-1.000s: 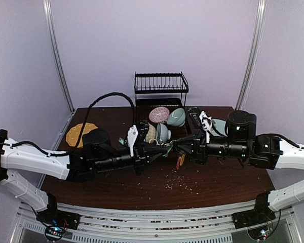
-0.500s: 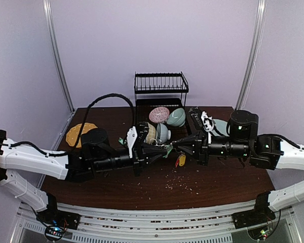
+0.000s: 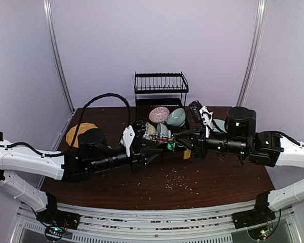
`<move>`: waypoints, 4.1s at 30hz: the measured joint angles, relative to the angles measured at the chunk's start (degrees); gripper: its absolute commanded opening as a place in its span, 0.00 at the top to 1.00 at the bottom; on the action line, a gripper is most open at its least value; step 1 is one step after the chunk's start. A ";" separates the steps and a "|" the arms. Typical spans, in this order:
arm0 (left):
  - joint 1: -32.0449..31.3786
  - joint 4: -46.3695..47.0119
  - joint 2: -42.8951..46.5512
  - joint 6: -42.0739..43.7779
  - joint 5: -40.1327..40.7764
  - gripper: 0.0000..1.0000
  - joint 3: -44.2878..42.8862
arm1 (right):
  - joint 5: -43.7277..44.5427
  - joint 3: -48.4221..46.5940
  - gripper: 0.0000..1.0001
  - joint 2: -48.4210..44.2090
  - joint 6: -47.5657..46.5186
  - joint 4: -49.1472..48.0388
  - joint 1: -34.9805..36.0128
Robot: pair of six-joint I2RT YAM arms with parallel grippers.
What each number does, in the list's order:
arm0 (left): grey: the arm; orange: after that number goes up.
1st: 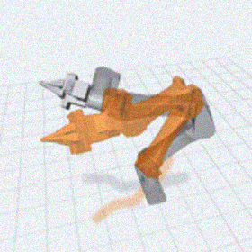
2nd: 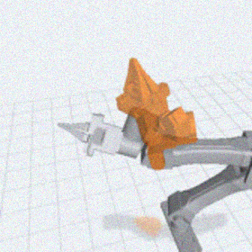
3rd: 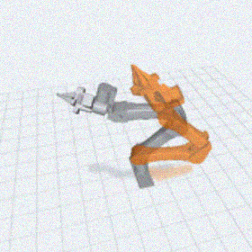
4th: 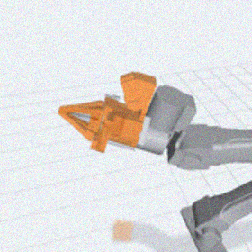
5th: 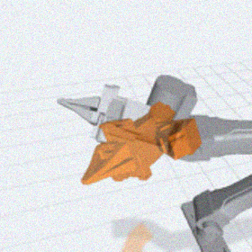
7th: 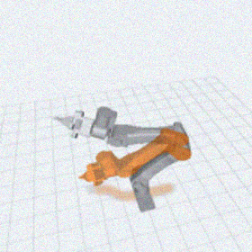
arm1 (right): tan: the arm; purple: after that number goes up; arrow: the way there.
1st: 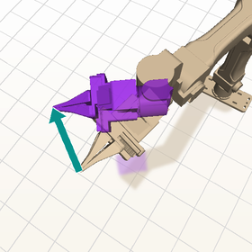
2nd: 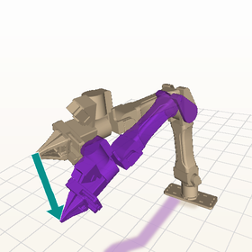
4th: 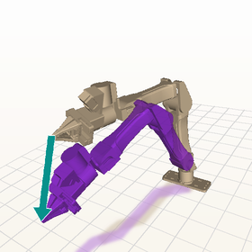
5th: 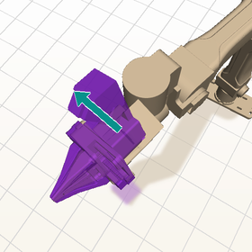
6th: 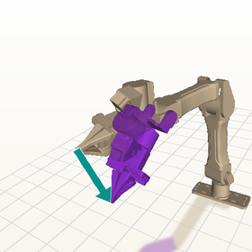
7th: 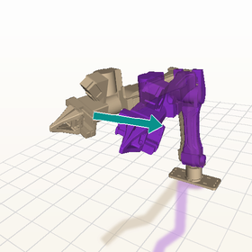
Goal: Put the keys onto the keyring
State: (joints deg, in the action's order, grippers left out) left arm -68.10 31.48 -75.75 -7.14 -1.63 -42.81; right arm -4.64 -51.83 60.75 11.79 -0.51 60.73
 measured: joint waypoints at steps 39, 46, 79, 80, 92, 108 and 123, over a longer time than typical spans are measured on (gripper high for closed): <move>-3.96 -22.25 -5.68 3.02 14.19 1.00 -17.70 | 7.26 -2.34 1.00 3.50 0.22 2.69 3.91; -3.96 -23.02 -5.68 3.74 13.33 1.00 -17.75 | 7.41 -2.40 1.00 3.52 -1.11 3.65 3.91; -3.96 -40.59 -2.45 16.35 2.45 1.00 -18.58 | -25.03 -4.31 0.72 4.31 -20.79 10.71 -4.37; -3.96 -40.79 -2.25 16.65 1.97 1.00 -18.58 | -26.21 -5.01 0.71 5.40 -22.03 10.91 -4.37; -3.96 -41.07 -1.62 17.14 -0.46 1.00 -18.58 | -33.11 -6.05 0.87 10.16 -26.29 9.66 -4.50; -3.96 -41.05 -1.62 17.16 -1.16 1.00 -18.58 | -30.25 -5.81 0.84 10.16 -27.96 9.35 -4.52; -3.96 -40.61 -1.60 17.16 -0.87 1.00 -18.58 | -25.90 -1.07 0.66 7.54 -25.24 7.06 -4.52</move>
State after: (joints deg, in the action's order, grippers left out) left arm -72.05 -9.13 -77.34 10.02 -2.50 -61.39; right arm -30.55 -52.90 68.29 -13.45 6.55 56.21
